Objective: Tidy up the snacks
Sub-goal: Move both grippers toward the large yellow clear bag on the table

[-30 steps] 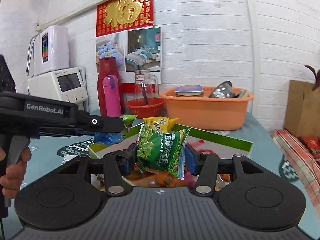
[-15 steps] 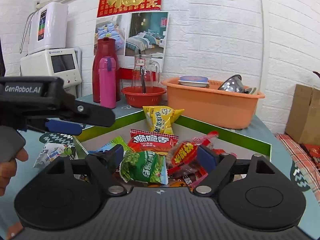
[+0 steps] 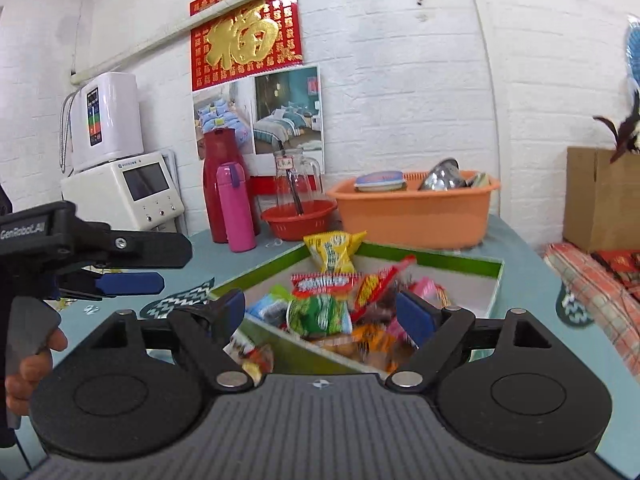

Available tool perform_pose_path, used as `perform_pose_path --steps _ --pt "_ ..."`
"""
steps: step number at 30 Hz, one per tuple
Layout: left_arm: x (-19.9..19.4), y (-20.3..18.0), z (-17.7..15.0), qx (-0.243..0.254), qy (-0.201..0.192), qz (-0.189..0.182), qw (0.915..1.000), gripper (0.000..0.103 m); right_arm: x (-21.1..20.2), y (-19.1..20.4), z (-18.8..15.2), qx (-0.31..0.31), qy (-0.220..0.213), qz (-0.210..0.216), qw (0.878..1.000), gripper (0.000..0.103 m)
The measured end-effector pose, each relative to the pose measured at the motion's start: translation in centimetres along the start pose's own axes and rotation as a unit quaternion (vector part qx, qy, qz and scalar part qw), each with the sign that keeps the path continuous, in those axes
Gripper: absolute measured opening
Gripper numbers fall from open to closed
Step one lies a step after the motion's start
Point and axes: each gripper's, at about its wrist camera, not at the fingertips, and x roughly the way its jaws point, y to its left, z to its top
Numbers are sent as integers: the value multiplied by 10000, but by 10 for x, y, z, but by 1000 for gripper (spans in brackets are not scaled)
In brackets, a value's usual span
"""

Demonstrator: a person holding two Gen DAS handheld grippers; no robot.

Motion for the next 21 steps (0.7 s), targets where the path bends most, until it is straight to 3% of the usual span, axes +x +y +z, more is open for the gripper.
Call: perform_pose_path --steps 9,15,21 --pt "8 0 -50 -459 711 -180 9962 103 -12 -21 -48 994 889 -291 9906 103" --pt "35 4 -35 -533 928 -554 9927 103 -10 -32 -59 1508 975 -162 9836 103" --pt "74 12 -25 -489 1320 -518 9887 103 -2 -34 -61 1532 992 -81 9832 103"
